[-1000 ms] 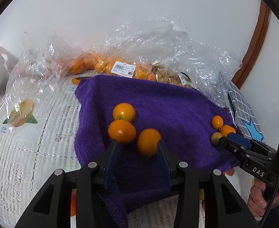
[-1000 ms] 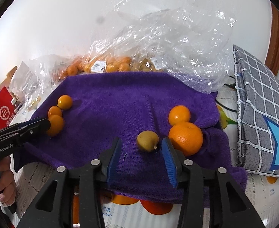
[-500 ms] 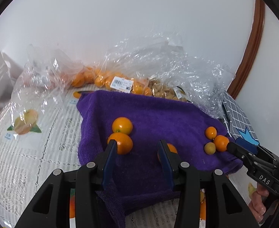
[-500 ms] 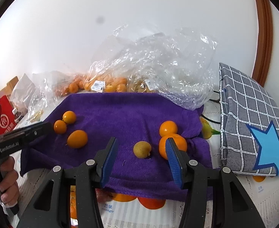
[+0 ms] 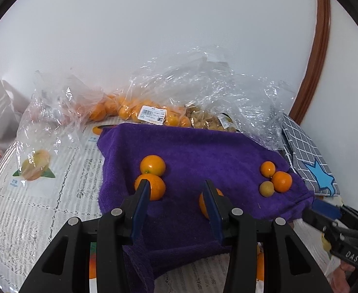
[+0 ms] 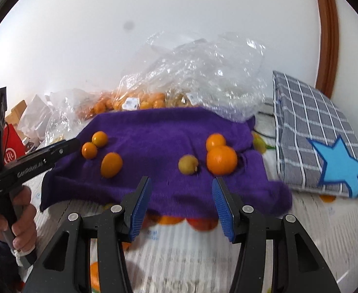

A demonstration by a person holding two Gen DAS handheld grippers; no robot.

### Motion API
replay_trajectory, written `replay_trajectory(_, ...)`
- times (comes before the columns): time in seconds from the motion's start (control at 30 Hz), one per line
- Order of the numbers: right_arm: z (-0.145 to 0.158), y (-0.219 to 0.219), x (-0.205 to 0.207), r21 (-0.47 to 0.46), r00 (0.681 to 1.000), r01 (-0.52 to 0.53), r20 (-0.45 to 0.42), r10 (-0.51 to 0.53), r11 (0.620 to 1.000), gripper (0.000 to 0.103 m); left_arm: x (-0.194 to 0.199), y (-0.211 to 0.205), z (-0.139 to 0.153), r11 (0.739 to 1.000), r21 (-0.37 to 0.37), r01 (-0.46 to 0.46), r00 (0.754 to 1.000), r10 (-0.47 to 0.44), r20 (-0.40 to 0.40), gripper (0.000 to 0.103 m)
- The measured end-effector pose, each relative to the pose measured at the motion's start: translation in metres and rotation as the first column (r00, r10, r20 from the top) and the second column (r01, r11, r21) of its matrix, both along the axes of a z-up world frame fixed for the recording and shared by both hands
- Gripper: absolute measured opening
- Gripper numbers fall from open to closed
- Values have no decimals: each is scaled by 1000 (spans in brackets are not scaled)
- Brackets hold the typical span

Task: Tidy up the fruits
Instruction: 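Withdraw the right gripper to the table and grasp a small red fruit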

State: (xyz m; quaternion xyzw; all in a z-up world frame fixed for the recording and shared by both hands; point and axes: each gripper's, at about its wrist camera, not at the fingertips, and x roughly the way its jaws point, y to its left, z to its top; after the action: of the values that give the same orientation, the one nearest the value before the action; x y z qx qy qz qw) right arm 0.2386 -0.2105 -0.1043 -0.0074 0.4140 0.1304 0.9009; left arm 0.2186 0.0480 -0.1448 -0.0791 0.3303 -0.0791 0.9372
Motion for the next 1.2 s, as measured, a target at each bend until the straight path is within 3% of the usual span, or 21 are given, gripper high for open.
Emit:
replay_trajectory(0.2,-10,6,-17,34,993,-52,-106,55,998,47,-13,2,0,1000,-1,11,1000,-11,7,42)
replay_trajectory(0.4,-11,21,-38,6,988,-109,-109,109,994,37,-30,16,2,999,-32,-36,999,36,15,42)
replay_trajectory(0.57,-18,22,-30,-18,984,-120,-135,116,993,30,-51,30,4,997,-50,-62,998,63,10,42)
replay_trajectory(0.93,-38,34,-6,-35,968,-177,-185,167,984,30,-57,47,2,993,-70,-100,995,98,-28,46)
replay_trajectory(1.2,-42,39,8,17,953,-206,-222,205,978,30,-53,54,0,988,-104,-113,993,109,-44,46)
